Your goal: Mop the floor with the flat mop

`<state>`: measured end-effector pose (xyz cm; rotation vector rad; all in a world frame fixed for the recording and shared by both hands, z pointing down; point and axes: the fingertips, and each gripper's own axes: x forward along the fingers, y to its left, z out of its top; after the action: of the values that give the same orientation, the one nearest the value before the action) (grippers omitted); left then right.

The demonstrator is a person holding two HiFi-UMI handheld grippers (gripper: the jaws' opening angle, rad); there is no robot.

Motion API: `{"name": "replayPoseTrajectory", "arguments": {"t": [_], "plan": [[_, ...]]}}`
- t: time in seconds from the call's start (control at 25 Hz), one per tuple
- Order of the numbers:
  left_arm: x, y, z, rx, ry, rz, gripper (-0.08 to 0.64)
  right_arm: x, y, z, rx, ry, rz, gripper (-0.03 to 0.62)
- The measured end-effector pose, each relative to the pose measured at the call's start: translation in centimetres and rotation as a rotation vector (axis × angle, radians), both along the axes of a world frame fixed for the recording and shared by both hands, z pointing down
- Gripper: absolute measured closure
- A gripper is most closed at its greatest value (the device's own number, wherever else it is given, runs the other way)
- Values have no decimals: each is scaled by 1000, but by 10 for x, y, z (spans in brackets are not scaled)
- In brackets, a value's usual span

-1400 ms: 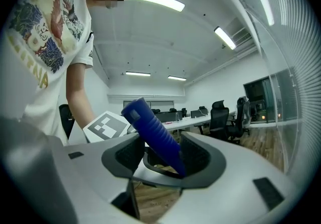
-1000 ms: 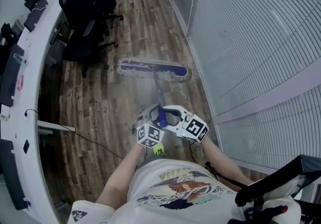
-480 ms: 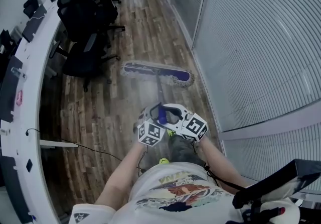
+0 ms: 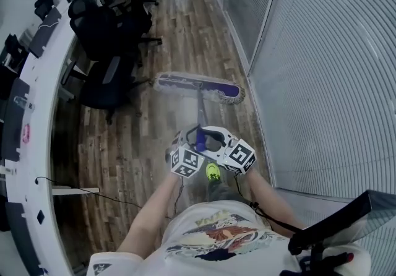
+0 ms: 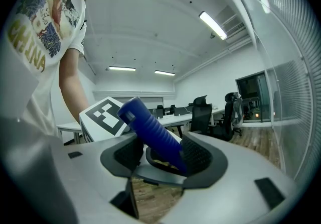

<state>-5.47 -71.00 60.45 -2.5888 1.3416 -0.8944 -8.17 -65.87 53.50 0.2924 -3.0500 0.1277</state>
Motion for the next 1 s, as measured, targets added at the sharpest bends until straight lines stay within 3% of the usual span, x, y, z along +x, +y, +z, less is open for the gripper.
{"name": "replayPoseTrajectory", "arguments": {"t": [0.24,0.44,0.68,1.0], "plan": [[3,-108,-8,16,-33,-11,439,5,-108,-10,12,-19,17,365],[-4,-123,-16,44,-64,3,436,-2,-123,-18,36,-10,34,368],[0,-66,-6,7,-86,14,434,2,-64,-6,50,68,37,374],[-7,106,-8,16,-37,52,434,-9,106,-9,45,51,90,374]]}}
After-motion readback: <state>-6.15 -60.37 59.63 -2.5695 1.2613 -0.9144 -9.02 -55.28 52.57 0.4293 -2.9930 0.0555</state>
